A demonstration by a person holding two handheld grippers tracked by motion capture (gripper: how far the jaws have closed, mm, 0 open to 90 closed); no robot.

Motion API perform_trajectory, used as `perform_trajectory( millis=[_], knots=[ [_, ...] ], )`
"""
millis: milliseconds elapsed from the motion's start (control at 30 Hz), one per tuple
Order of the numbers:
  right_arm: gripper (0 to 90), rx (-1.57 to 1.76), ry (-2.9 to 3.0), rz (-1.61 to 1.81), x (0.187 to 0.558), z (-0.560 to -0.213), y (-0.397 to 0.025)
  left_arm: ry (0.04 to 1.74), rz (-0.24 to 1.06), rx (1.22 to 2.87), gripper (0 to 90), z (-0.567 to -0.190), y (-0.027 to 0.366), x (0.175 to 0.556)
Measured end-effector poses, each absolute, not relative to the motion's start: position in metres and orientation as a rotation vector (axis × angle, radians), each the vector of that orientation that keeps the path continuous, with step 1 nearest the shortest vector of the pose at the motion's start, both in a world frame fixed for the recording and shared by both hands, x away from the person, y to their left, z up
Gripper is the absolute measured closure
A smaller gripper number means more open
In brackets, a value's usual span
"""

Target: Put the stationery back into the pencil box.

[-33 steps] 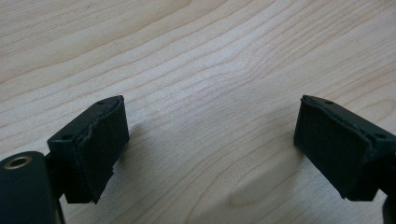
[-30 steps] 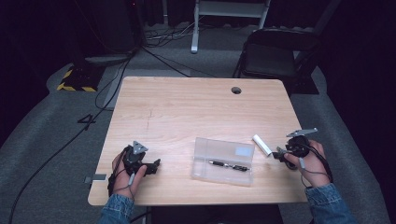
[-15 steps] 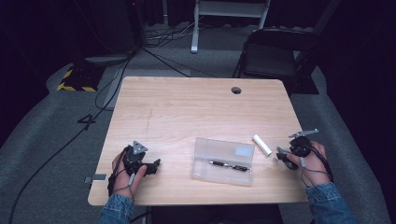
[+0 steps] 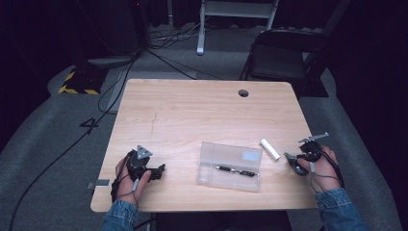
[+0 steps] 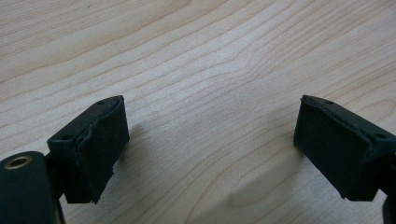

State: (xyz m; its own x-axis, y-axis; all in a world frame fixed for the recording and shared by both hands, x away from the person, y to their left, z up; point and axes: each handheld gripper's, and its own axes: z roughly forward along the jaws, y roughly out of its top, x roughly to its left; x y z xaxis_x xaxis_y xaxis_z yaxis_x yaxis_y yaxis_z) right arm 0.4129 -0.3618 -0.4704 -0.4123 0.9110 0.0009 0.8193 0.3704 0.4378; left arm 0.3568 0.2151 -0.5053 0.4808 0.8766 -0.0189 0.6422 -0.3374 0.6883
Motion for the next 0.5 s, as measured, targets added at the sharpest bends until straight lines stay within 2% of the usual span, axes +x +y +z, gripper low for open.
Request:
perform_trajectory(
  millis=[500],
  knots=[
    [53.6, 1.552, 2.407, 0.564, 0.4137, -0.466, -0.3608, 1.249, 0.475, 2.093, 10.6, -0.5053, 0.2151, 0.3568]
  ],
)
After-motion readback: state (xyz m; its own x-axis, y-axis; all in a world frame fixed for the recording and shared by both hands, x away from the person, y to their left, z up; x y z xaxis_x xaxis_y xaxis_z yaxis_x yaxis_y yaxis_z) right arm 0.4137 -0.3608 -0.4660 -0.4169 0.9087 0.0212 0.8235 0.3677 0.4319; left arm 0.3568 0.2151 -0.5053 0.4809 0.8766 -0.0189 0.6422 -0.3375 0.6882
